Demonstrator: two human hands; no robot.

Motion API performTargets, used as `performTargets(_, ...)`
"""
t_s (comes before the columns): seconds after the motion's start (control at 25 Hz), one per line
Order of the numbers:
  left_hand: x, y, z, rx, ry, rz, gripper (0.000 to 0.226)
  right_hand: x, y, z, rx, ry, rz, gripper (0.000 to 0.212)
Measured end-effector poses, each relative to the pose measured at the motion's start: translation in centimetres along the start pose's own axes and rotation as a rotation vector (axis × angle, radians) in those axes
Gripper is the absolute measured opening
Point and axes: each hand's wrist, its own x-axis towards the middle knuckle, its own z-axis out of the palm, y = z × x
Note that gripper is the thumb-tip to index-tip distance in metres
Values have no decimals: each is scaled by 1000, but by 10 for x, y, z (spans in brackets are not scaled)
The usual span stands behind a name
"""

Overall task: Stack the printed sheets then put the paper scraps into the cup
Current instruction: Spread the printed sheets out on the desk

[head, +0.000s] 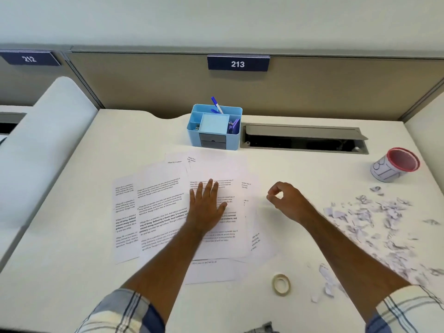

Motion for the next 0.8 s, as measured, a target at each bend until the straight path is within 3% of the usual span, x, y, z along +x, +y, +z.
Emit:
performTargets(0.36, -75, -4, 41, 4, 8, 31, 84, -75, 41, 24, 49, -1, 71, 11)
performTargets(0.52, -97, -5, 53, -17, 29, 30, 96, -106, 53, 34, 23, -93, 50, 22)
performTargets(0.8, -115, -1, 61, -35, 17, 7, 92, -144, 68, 48, -90, -256, -1, 48)
